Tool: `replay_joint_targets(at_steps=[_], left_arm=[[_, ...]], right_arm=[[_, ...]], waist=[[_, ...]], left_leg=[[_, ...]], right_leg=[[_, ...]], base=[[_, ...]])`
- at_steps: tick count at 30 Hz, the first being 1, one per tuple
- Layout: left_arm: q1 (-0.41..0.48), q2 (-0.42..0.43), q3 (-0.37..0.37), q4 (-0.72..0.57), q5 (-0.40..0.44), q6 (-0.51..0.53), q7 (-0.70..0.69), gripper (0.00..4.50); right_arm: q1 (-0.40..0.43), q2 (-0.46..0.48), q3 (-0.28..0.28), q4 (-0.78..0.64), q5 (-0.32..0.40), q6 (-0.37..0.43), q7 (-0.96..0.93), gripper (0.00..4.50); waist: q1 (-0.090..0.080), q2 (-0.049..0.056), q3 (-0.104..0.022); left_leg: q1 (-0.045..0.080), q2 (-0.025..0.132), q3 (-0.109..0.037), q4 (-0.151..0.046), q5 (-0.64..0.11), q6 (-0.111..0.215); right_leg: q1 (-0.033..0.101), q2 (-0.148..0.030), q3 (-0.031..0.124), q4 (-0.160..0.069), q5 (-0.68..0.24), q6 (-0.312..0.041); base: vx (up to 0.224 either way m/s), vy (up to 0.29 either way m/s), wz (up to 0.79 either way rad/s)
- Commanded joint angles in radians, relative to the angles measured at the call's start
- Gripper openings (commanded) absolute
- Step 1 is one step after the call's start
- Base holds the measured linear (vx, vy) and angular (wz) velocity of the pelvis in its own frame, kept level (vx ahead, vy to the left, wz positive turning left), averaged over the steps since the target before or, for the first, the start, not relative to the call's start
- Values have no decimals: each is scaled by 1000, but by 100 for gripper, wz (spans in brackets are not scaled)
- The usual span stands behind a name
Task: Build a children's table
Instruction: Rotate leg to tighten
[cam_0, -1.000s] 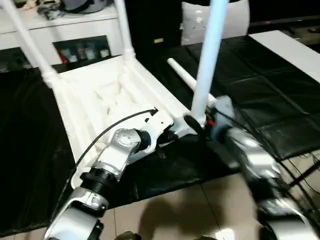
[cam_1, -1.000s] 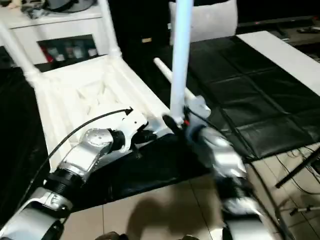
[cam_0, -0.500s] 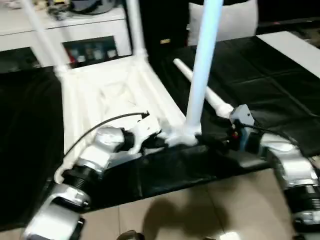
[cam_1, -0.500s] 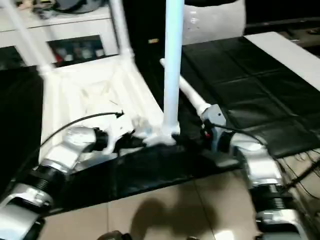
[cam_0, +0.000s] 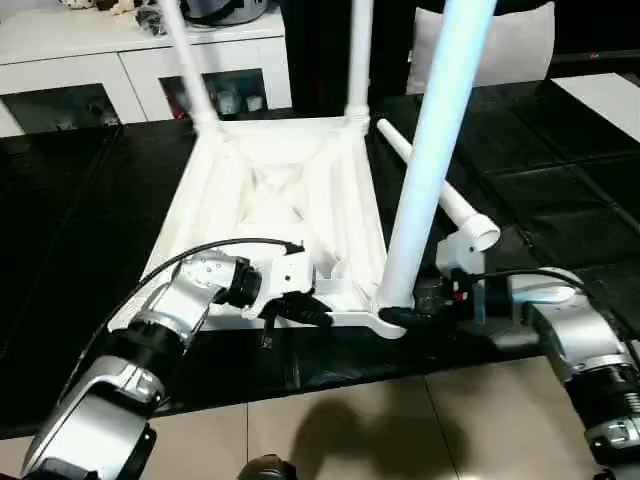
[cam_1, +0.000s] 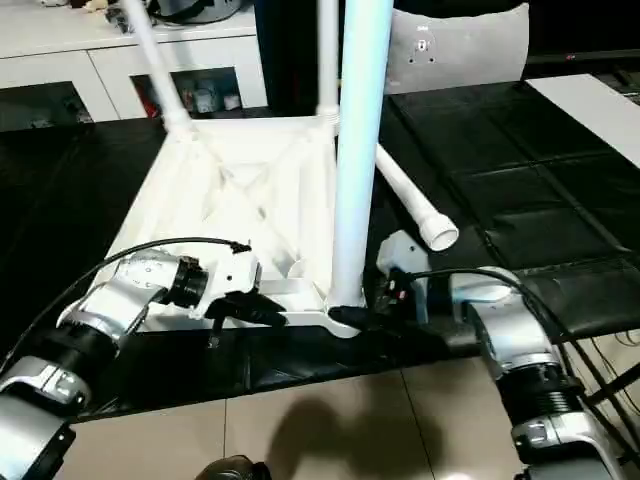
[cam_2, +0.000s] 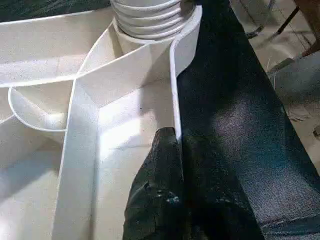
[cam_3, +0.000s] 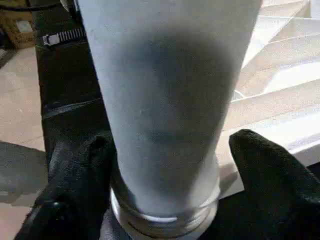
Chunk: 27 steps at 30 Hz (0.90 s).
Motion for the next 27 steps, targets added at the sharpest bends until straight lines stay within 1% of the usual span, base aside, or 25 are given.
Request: replay_joint_targets(at_steps=[1,3,4,5,7,9,10,11,14,15,17,18,19,20,21,22,23,24,25,26,27], left_arm=[[-30,-3,-18,-8,15,-40,-39,0],[-32,-1,-18,-1,17,-47,-40,0],[-34,-1,-19,4,18,-51,-37,0],[-36,0,-19,14,17,-58,-36,0],[-37,1,-19,19,16,-61,-35,0],[-36,1,-18,20,15,-61,-34,0],[-35,0,-17,19,14,-58,-32,0],[-22,-1,-5,1,1,-27,-22,0],[3,-11,20,-40,-15,45,26,0],[10,-17,28,-55,-18,72,49,0],[26,-38,48,-93,-30,135,103,0],[34,-49,55,-113,-33,167,130,0],[36,-54,57,-120,-34,177,139,0],[52,-101,79,-178,-41,278,231,0],[54,-124,87,-195,-43,314,268,0],[56,-135,91,-207,-42,336,288,0],[56,-144,93,-212,-40,348,302,0],[56,-156,96,-218,-38,363,321,0],[49,-189,102,-218,-31,391,373,0],[42,-217,109,-218,-25,413,418,0],[30,-248,118,-204,-23,418,464,0]], right_arm=[[-24,-2,3,3,4,14,14,351],[-26,-3,7,5,9,26,25,327],[-28,-3,8,9,11,28,28,327],[-30,-2,8,16,11,28,30,316],[-33,-1,7,22,14,32,33,299],[-34,0,6,24,16,36,35,294],[-35,2,5,24,17,38,35,280],[-28,15,-4,8,41,80,29,275],[-12,43,-10,-25,61,148,-13,269],[-6,53,-6,-32,55,158,-34,269],[-2,86,-3,-34,32,172,-101,267],[-2,105,-5,-31,24,180,-140,267],[-4,113,-7,-28,20,182,-157,267],[-29,194,-34,14,5,202,-307,267],[-42,225,-45,32,1,206,-362,267],[-47,240,-51,36,-2,212,-388,267],[-53,250,-55,45,-5,214,-410,267],[-61,264,-61,56,-9,217,-439,267],[-82,297,-77,90,-16,218,-510,266],[-100,324,-93,117,-19,220,-571,266],[-118,351,-113,147,-14,222,-631,266]], waist=[[-10,-12,-82],[-9,-12,-81],[-9,-17,-81],[-9,-14,-80],[-8,-15,-79],[-8,-15,-80],[-8,-15,-79],[-9,-16,-79],[-10,-15,-79],[-10,-14,-79],[-13,-15,-76],[-19,-19,-74],[-19,-19,-74],[-31,-17,-72],[-44,-21,-70],[-50,-19,-71],[-63,-21,-69],[-67,-24,-70],[-71,-22,-71],[-86,-23,-71],[-89,-29,-71]], left_leg=[[26,49,-17,-60,-189,81],[26,49,-16,-60,-190,85],[26,49,-16,-61,-193,85],[26,48,-16,-60,-196,84],[27,49,-16,-62,-203,77],[27,50,-16,-62,-200,75],[27,51,-16,-62,-200,76],[27,50,-16,-62,-197,77],[26,52,-17,-63,-190,76],[26,52,-17,-64,-191,75],[27,51,-17,-67,-214,58],[29,52,-17,-70,-218,49],[29,52,-17,-70,-218,49],[27,51,-17,-72,-236,33],[24,46,-20,-76,-244,24],[24,46,-21,-76,-249,20],[22,42,-22,-76,-249,18],[22,42,-20,-76,-245,19],[22,41,-19,-74,-242,23],[18,36,-18,-71,-229,28],[18,36,-17,-70,-219,33]], right_leg=[[45,-66,51,-73,-74,-239],[45,-67,50,-74,-77,-239],[45,-66,50,-76,-86,-238],[44,-67,50,-77,-102,-237],[44,-68,51,-78,-128,-230],[44,-68,51,-78,-125,-230],[43,-68,51,-78,-123,-231],[44,-67,51,-77,-118,-233],[44,-67,51,-75,-113,-234],[43,-67,51,-75,-117,-234],[42,-69,52,-80,-163,-226],[41,-68,53,-81,-177,-223],[41,-68,53,-81,-177,-223],[40,-69,53,-81,-205,-219],[43,-69,49,-84,-234,-213],[43,-69,49,-86,-242,-211],[45,-66,48,-89,-248,-205],[45,-66,50,-90,-244,-203],[43,-67,51,-90,-235,-207],[46,-65,49,-91,-220,-212],[46,-65,49,-93,-214,-211]], base=[[0,0,0],[0,0,0],[0,0,0],[0,0,0],[0,0,0],[0,0,0],[0,0,0],[0,0,0],[0,0,0],[0,0,0],[0,0,0],[0,0,0],[0,0,0],[0,0,0],[0,0,0],[0,0,0],[0,0,0],[0,0,0],[0,0,0],[0,0,0],[0,0,0]])
